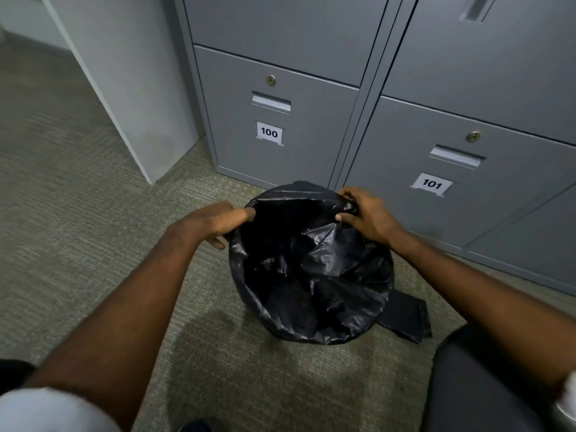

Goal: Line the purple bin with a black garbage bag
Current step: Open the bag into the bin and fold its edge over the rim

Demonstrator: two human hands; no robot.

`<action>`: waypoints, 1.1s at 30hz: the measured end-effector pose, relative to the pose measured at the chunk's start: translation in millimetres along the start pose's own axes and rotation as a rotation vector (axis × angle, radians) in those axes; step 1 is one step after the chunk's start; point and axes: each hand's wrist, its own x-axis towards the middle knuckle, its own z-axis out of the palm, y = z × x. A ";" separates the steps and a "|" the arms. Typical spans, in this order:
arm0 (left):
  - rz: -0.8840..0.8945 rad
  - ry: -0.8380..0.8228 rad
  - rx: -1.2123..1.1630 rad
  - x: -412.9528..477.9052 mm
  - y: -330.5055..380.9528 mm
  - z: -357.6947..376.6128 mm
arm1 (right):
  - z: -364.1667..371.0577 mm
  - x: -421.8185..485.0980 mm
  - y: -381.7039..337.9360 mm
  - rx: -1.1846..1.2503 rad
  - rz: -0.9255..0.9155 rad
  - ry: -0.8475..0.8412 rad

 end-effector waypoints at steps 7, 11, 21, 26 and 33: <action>0.241 0.358 0.163 0.2 -11.9 -5.5 | 23.1 6.1 -12.4 0.062 -0.038 -0.003; 0.518 0.294 0.315 7.5 -1.4 11.3 | 18.2 13.7 -11.4 0.056 0.031 -0.128; 0.225 0.272 0.296 38.4 3.2 14.5 | 9.6 17.5 -28.2 0.315 0.186 -0.370; 0.046 0.161 0.192 38.1 6.1 8.4 | -3.9 -24.0 -24.0 0.260 0.243 -0.191; 0.140 0.172 -0.175 17.4 2.4 -5.3 | -6.1 -121.8 -1.1 0.561 0.548 -0.182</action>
